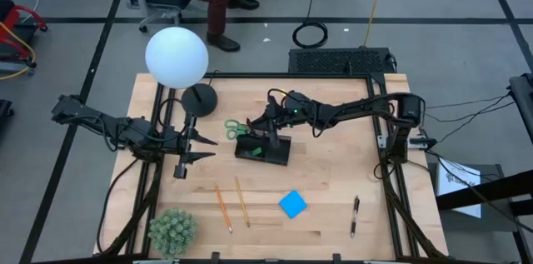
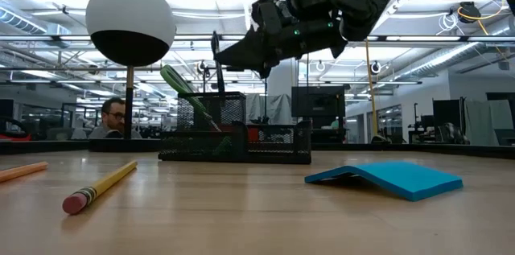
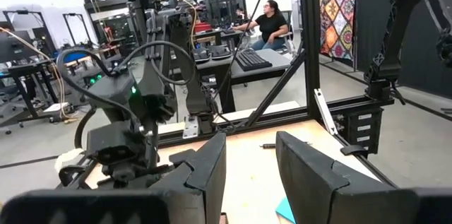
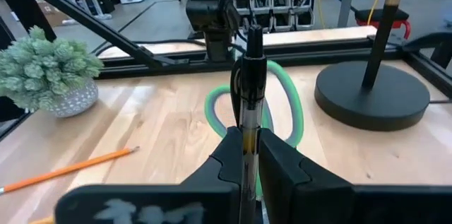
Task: Pick and place office supplies into organizer
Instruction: Put the left black pen into the black desk organizer
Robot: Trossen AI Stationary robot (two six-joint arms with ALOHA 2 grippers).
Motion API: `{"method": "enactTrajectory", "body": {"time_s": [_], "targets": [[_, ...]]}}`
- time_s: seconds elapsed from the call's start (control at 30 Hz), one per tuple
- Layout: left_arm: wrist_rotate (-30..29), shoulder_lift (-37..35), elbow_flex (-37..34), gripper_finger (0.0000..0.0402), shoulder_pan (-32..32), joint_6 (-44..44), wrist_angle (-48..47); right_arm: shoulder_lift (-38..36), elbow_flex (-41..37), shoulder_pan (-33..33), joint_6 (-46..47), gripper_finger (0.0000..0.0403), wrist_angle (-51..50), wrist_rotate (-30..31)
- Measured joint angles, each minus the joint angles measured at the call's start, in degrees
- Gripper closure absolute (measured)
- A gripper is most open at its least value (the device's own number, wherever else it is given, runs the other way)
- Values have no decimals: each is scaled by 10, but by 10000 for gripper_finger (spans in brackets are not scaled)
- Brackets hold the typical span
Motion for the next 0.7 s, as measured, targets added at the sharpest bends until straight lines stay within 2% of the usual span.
{"method": "enactTrajectory", "body": {"time_s": [0.4,0.7], "targets": [[0,0,0,270,0,0,0,-1,0,-1,15,360,-7,0],[0,0,0,270,0,-2,0,-1,0,-1,15,362,-6,0]]}}
